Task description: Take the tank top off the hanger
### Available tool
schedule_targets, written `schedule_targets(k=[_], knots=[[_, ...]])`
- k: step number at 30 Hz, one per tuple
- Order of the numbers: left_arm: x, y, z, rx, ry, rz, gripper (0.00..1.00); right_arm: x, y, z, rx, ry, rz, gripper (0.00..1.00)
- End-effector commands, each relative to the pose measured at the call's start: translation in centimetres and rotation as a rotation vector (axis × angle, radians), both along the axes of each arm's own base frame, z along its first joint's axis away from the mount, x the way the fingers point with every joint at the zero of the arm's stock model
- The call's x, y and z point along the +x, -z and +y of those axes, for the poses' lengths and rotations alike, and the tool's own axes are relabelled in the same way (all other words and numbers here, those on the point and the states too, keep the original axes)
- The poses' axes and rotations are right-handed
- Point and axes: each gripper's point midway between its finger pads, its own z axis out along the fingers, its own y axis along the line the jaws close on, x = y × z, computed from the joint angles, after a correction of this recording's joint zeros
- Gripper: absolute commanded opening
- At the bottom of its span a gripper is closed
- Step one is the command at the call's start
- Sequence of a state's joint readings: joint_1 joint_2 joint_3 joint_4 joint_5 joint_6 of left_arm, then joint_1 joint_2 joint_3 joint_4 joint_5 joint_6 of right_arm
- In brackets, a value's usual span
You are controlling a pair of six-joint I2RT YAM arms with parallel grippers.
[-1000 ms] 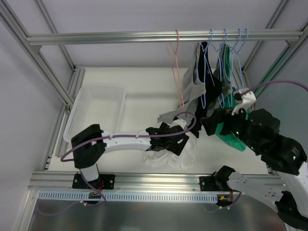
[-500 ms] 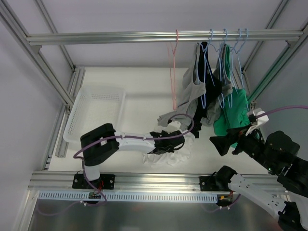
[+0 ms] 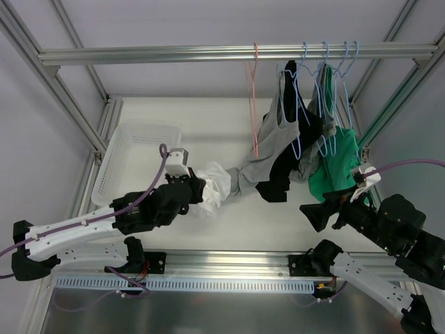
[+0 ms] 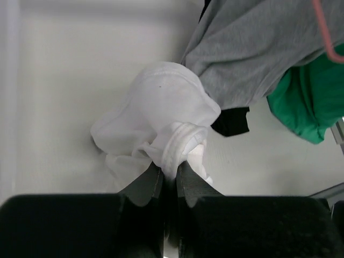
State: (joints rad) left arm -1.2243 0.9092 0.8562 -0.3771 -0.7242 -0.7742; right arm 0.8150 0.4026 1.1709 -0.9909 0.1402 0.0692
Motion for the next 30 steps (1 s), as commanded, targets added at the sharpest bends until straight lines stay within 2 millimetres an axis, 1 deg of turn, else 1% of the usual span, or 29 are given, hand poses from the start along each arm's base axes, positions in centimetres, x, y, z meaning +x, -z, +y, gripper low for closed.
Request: schedule_targets(k=[1,2,3,5,6,11,12,14,15,17,18,20,21,22,24,28,30], knots=[[1.5,-4.2,3.4,0.105,-0.109,-0.11,0.0,-0.1,-1.3,0.4,0.062,-0.012,-0.032,0.99],[1.9,-5.1,3.8,0.118,-0.125,-0.125,0.0,0.0,-1.4,0.4,0.063,-0.007,-0.034,1.0],[2.1,-6.5,4.2,0.131,-0.128,-0.137,0.0,-0.1,-1.6,0.4,0.068,-0.01,-0.036,0.99],[2.7,-7.7,4.9,0.143,-0.141,-0.15,0.0,-0.1,-1.8,0.4,0.073,-0.012,-0.042,1.0],[2.7,-8.9,5.2,0.12,-0.147,-0.162,0.0,-0.2,-1.9,0.4,0.078,-0.012,-0.044,0.99],[2.9,-11.1,7.3,0.11,-0.18,-0.199,0.0,0.0,-1.9,0.2,0.073,-0.004,-0.048,0.99],[3.0,-11.7,7.8,0.097,-0.187,-0.202,0.0,0.0,-2.0,0.3,0.074,-0.004,-0.049,1.0],[3.2,-12.1,8.4,0.106,-0.188,-0.202,0.0,0.0,-2.2,0.3,0.072,-0.007,-0.051,1.0],[3.5,-12.7,9.0,0.1,-0.209,-0.205,0.0,0.0,-2.2,0.4,0.072,-0.009,-0.049,1.0],[3.9,-12.9,10.4,0.116,-0.254,-0.195,0.0,0.2,-2.1,0.5,0.07,-0.006,-0.048,1.0],[4.6,-13.5,12.0,0.112,-0.317,-0.194,0.0,0.3,-2.1,0.6,0.069,-0.008,-0.049,0.99],[5.2,-13.7,13.4,0.119,-0.355,-0.178,0.0,0.4,-1.9,0.8,0.066,-0.009,-0.046,1.0],[5.5,-14.2,14.0,0.12,-0.38,-0.174,0.03,0.5,-1.9,1.0,0.064,-0.01,-0.041,1.0],[6.1,-14.2,15.2,0.129,-0.422,-0.162,0.04,0.6,-1.8,1.0,0.064,-0.012,-0.042,1.0],[6.6,-14.1,14.9,0.145,-0.397,-0.139,0.04,0.6,-1.8,1.2,0.062,-0.017,-0.039,1.0],[6.8,-13.6,15.4,0.166,-0.407,-0.125,0.01,0.7,-1.7,1.1,0.064,-0.01,-0.039,0.99],[6.7,-13.3,16.0,0.168,-0.426,-0.12,0.01,0.6,-1.7,1.2,0.067,-0.012,-0.039,1.0]])
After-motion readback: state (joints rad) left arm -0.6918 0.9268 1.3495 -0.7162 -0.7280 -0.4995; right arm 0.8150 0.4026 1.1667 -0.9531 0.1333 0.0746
